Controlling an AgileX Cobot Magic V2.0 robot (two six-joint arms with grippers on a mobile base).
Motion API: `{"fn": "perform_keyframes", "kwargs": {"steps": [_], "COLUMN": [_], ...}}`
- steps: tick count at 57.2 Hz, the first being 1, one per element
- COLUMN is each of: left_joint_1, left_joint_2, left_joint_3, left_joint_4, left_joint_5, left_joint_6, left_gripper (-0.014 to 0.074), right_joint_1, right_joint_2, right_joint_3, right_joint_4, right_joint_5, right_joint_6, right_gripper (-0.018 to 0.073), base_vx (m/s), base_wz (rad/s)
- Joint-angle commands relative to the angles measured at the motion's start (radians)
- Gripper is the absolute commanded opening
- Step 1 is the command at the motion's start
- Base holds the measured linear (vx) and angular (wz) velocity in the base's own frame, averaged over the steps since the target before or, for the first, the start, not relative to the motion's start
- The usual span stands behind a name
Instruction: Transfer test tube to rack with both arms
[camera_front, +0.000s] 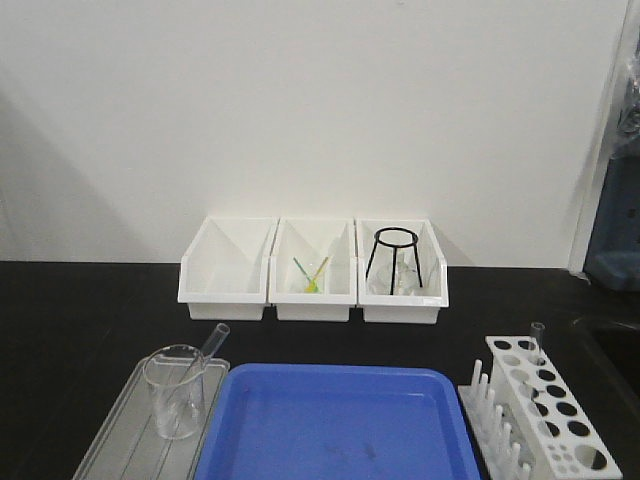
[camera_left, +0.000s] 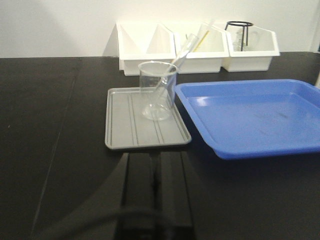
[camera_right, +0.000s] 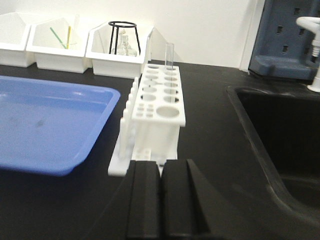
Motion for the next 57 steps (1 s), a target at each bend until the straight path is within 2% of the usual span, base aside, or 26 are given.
{"fn": "perform_keyframes", "kwargs": {"steps": [1, 25, 57], "left_joint_1": [0.003, 0.003, 0.003], "left_joint_2": [-0.004, -0.004, -0.004], "left_joint_3": [-0.029, -0.029, -0.029], "left_joint_4": [-0.008, -0.008, -0.008], "left_joint_5": [-0.078, -0.078, -0.078], "left_joint_6": [-0.001, -0.001, -0.001], "left_gripper": [-0.0007, -0.0007, -0.0007], "right_joint_1": [-0.003, -0.003, -0.003], "right_joint_2": [-0.008, -0.008, -0.008], "right_joint_3": [0.019, 0.019, 0.019], "right_joint_4": [-0.003, -0.003, -0.007], "right_joint_5": [-0.082, -0.082, -0.088], "right_joint_6": [-0.006, -0.006, -0.006], "right_gripper": [-0.001, -0.001, -0.0011], "base_vx": [0.4, 0.3, 0.07], "base_wz": [0.02, 0.0, -0.05]}}
